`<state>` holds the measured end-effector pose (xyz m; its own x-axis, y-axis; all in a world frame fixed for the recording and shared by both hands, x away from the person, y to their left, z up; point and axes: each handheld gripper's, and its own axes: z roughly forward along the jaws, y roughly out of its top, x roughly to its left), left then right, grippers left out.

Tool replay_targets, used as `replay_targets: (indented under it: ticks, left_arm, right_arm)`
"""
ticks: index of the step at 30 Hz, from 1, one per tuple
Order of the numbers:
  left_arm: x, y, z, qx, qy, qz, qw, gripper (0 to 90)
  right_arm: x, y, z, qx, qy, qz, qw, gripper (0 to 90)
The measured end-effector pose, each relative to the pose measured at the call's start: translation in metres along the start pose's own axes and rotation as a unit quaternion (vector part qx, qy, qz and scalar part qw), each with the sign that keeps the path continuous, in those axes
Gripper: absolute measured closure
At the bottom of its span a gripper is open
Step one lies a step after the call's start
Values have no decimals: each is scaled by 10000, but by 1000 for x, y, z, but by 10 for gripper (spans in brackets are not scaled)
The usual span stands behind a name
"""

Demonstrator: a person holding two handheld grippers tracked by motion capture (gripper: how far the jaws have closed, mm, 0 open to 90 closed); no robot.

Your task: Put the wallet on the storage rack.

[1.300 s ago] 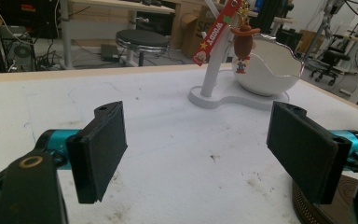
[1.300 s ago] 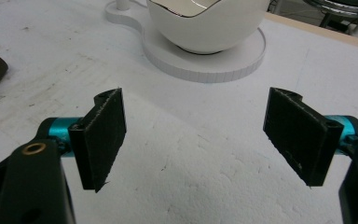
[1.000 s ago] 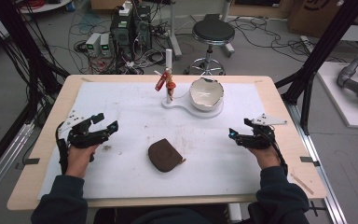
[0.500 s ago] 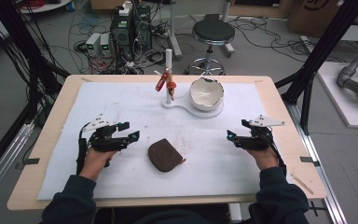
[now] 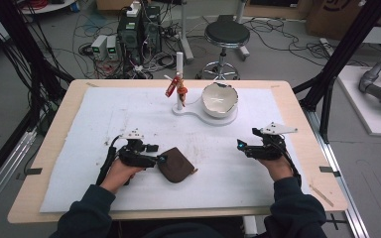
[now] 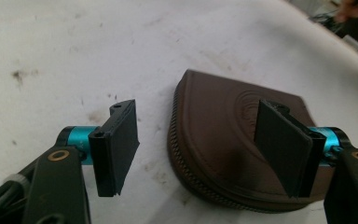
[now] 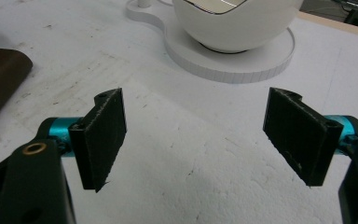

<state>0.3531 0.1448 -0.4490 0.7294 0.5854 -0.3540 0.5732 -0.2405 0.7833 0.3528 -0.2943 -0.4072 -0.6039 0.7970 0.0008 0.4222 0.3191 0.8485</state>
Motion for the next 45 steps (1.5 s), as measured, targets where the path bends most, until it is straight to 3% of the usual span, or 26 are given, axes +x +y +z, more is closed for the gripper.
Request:
replay_targets:
  ticks: [6,7,9,14,16,24,32,35,39,45]
  left_arm:
    - [4,-2,5,123,-200,-328,9992,305]
    - [4,-2,5,140,-300,-372,9988,328]
    - [5,-2,5,151,-486,-427,9978,469]
    - [2,-1,4,104,-413,-405,9983,526]
    - [0,0,3,-44,-293,-268,9992,637]
    - [0,2,1,-185,-129,-238,9995,777]
    - [-3,5,-1,-591,-295,-415,9970,825]
    - [-5,8,-5,-835,-247,-391,9954,837]
    - [-8,12,-11,-1049,-128,-200,9942,847]
    - [-17,24,-17,-1205,-43,311,9922,853]
  right_arm:
    - [1,0,2,10,73,-41,10000,216]
    - [1,0,2,15,67,-32,10000,217]
    - [2,0,3,19,105,8,9999,217]
    - [4,1,4,53,161,-40,9998,217]
    - [5,2,5,55,172,-87,9998,216]
    - [9,3,10,123,248,-90,9996,217]
    - [10,5,11,87,352,29,9993,217]
    - [10,5,11,48,401,91,9991,217]
    - [15,8,13,8,606,106,9981,217]
    - [29,16,28,-87,1190,-92,9928,217]
